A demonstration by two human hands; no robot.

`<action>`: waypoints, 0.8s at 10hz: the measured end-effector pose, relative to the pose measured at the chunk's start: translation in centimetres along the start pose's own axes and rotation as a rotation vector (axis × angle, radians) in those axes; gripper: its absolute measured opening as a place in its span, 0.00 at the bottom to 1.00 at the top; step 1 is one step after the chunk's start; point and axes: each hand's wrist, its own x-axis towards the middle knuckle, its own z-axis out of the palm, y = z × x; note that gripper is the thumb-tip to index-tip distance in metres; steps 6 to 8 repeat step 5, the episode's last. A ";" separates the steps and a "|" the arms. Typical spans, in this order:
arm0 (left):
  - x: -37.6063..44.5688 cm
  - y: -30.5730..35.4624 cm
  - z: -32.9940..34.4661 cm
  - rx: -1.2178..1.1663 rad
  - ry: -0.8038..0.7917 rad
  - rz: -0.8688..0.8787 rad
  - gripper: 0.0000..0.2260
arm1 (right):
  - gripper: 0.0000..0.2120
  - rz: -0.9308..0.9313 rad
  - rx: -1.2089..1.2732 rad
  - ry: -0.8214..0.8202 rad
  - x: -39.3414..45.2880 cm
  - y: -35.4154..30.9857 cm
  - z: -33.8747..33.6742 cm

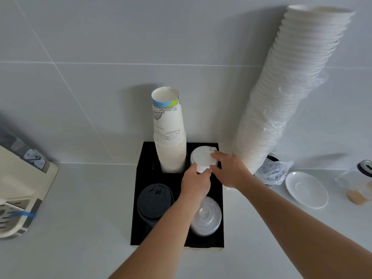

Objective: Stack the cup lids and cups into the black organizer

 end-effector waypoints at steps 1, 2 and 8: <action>-0.8 0.8 -0.7 -0.017 -0.036 -0.008 0.12 | 0.22 0.076 0.129 0.033 -0.8 -0.5 -0.5; -2.5 1.8 -2.0 -0.123 -0.048 -0.012 0.22 | 0.07 0.114 0.382 0.092 -2.0 -0.8 -0.9; -7.4 3.9 -8.4 -0.569 -0.196 0.045 0.08 | 0.07 0.202 1.327 0.105 -9.5 -3.6 -4.9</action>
